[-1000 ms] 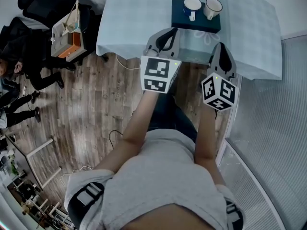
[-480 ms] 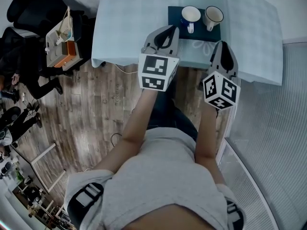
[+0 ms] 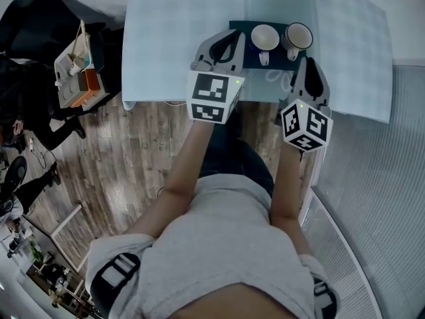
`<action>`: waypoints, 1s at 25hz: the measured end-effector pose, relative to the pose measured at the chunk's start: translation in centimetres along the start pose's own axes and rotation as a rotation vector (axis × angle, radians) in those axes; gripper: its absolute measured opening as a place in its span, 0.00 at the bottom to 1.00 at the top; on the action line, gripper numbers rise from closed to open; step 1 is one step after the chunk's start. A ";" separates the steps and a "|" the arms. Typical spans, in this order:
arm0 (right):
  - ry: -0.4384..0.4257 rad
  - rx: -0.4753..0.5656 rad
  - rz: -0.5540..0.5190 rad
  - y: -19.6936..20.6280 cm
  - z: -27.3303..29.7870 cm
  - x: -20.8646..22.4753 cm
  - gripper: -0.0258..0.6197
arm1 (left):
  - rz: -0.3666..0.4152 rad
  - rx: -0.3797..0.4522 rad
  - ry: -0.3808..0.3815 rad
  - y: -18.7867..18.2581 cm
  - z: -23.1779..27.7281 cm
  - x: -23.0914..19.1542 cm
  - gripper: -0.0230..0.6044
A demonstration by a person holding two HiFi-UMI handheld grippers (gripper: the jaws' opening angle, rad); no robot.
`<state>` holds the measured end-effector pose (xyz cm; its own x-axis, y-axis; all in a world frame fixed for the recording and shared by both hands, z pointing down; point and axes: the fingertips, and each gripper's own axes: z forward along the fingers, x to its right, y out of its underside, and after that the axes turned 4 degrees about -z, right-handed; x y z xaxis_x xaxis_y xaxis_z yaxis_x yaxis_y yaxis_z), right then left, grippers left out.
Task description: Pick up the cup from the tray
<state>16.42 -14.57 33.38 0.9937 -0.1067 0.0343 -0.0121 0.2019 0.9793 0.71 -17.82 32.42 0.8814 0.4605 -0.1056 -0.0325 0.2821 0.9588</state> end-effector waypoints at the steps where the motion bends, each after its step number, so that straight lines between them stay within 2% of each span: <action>1: 0.001 -0.006 -0.005 0.3 0.4 -0.1 0.05 | 0.001 -0.003 0.005 0.2 0.5 -0.4 0.05; 4: 0.023 -0.023 -0.005 1.0 1.5 0.2 0.06 | 0.000 -0.023 0.013 0.8 1.7 -1.4 0.05; 6: 0.043 -0.041 0.000 1.5 2.1 0.5 0.23 | -0.002 -0.039 0.016 1.1 2.4 -1.9 0.05; 7: 0.049 -0.049 0.003 1.7 2.4 0.6 0.26 | -0.003 -0.045 0.016 1.2 2.7 -2.2 0.05; 16: 0.037 -0.111 -0.009 4.1 4.9 0.7 0.35 | -0.032 -0.067 0.004 2.3 3.9 -3.9 0.05; 25: -0.037 -0.182 -0.021 6.6 7.1 0.7 0.43 | -0.064 -0.080 -0.036 3.0 4.1 -4.4 0.05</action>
<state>16.22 -20.28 41.25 0.9887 -0.1476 0.0251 0.0320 0.3718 0.9278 -1.32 -22.47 36.84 0.8992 0.4092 -0.1549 -0.0121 0.3772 0.9261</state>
